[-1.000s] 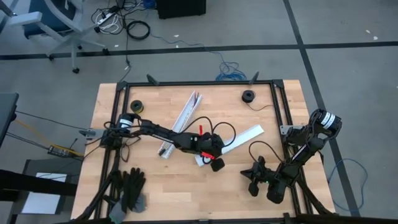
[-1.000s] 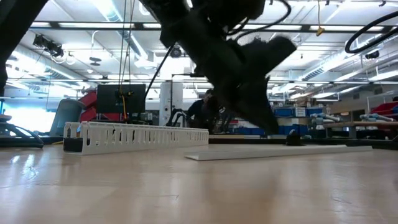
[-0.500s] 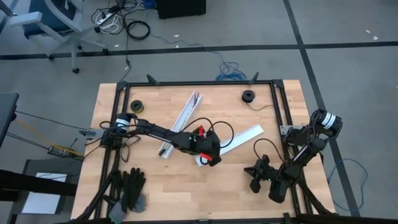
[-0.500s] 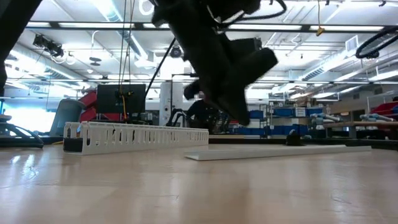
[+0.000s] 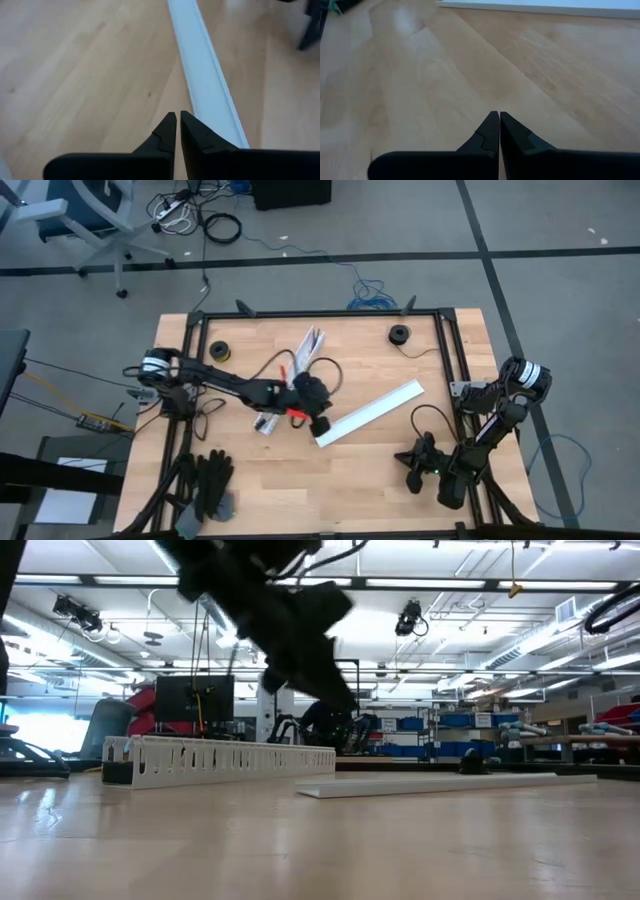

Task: Ziptie cables
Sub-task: Close the white cable duct

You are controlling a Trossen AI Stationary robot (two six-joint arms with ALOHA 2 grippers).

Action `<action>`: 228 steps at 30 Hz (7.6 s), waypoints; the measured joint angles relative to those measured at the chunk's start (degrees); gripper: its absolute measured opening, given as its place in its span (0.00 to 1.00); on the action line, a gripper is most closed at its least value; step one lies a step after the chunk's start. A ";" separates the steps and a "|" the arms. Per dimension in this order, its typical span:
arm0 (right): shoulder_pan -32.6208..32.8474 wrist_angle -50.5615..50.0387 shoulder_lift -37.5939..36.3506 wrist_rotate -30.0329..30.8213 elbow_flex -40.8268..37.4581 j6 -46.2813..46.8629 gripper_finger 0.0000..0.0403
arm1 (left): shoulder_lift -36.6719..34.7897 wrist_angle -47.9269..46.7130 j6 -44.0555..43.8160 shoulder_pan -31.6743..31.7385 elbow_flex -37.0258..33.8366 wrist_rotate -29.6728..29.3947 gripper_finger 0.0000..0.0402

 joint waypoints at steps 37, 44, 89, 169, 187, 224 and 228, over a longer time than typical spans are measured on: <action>-34.43 19.51 0.46 -18.35 0.08 -27.78 0.00 | 3.59 8.18 10.95 1.71 -11.52 15.31 0.00; -36.04 24.67 4.25 -17.89 0.13 -28.39 0.00 | 3.79 11.09 11.04 0.76 -11.58 17.32 0.00; -39.30 34.58 5.68 -13.31 0.00 -40.19 0.00 | 11.27 -1.14 9.70 -4.94 1.71 11.00 0.00; -40.96 15.20 1.85 -8.49 10.23 -48.19 0.00 | 17.10 2.49 12.70 -4.68 7.74 3.52 0.00; -43.95 15.23 5.38 -27.82 9.95 -45.76 0.00 | 17.00 3.64 12.59 -4.77 7.57 5.42 0.00; -35.76 22.57 0.60 -22.17 10.20 -48.58 0.00 | 17.00 2.07 12.75 -3.80 8.51 -0.97 0.00; -34.95 21.97 0.57 -17.97 10.19 -48.49 0.00 | 16.95 -1.93 13.46 -4.33 11.36 -0.56 0.00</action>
